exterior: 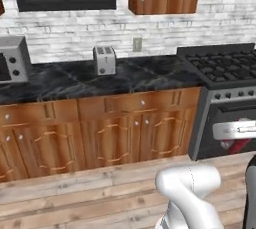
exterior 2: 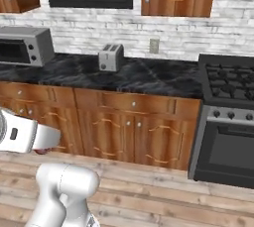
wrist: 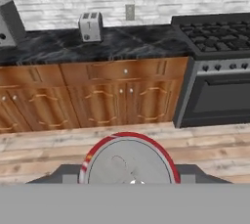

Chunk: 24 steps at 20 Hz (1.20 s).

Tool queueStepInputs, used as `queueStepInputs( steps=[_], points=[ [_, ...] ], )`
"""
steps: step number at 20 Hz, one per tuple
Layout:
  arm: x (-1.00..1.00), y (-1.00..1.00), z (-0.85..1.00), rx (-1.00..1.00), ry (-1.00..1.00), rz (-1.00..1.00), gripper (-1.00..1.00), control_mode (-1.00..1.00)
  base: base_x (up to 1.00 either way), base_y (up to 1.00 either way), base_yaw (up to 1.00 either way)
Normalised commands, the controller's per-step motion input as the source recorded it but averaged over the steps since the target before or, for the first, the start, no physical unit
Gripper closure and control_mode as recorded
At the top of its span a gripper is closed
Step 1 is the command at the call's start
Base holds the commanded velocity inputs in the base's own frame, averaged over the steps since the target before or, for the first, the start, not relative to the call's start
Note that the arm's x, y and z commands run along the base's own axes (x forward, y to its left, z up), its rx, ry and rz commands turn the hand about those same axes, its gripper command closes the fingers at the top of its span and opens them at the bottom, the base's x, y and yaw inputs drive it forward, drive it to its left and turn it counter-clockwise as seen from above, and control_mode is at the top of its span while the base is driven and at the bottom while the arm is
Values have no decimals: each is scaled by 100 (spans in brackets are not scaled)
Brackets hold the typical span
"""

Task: Four empty soda cans are scattered around the kitchen. Gather all the cans and cluster them next to the stove for recycling.

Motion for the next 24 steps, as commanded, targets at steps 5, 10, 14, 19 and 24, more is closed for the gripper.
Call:
queueStepInputs(
  steps=[5,10,14,19,24],
  points=[
    [0,0,0,0,0,0,100,100,51,-100,0],
    [0,0,0,0,0,0,100,100,36,-100,0],
    [0,0,0,0,0,0,100,100,29,-100,0],
    [0,0,0,0,0,0,100,100,34,-100,0],
    [0,0,0,0,0,0,100,100,29,-100,0]
  ],
)
